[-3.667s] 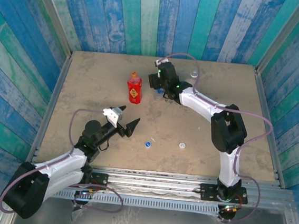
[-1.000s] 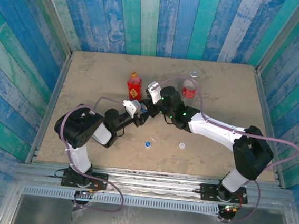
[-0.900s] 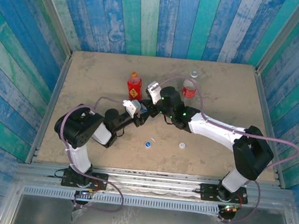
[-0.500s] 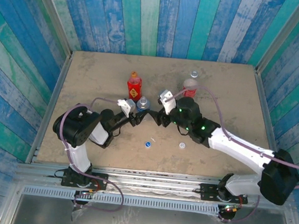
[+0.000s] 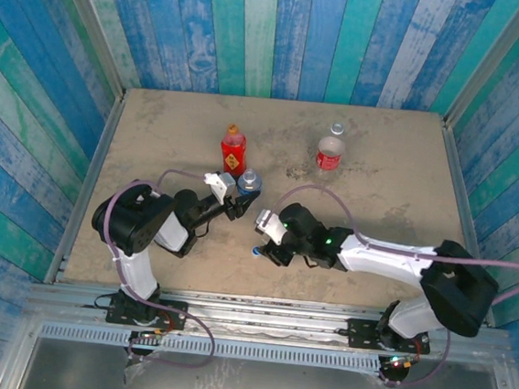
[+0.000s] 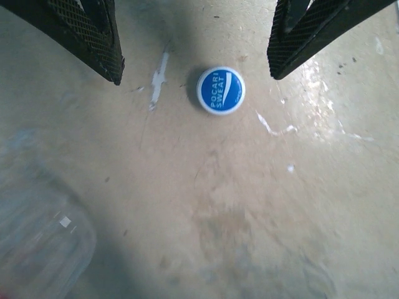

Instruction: Screw on the bottle caps

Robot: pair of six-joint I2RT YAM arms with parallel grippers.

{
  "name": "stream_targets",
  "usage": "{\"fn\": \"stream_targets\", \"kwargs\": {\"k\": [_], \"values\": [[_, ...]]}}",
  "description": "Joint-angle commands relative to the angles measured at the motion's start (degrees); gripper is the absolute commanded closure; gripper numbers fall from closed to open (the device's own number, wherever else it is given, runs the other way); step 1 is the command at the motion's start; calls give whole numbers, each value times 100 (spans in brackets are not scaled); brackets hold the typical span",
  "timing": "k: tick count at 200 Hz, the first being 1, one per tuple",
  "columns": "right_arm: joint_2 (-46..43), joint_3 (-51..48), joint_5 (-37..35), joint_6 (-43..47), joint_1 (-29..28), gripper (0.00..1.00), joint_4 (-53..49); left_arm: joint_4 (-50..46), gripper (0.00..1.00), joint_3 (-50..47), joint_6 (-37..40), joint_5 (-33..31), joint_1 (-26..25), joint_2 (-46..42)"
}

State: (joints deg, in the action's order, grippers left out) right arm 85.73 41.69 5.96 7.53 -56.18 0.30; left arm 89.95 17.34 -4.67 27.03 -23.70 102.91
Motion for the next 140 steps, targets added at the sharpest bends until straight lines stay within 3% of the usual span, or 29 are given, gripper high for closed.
{"fn": "stream_targets", "kwargs": {"k": [1,92,140], "values": [[345,166,55,-103,-75,38,26,208,39,-23,130,33,15,117],[1189,476,20,-76,-235,57,376,91,38,-24,287,8,15,107],[1247,487,55,-52,-235,62,314,77,38,-35,342,13,17,99]]}}
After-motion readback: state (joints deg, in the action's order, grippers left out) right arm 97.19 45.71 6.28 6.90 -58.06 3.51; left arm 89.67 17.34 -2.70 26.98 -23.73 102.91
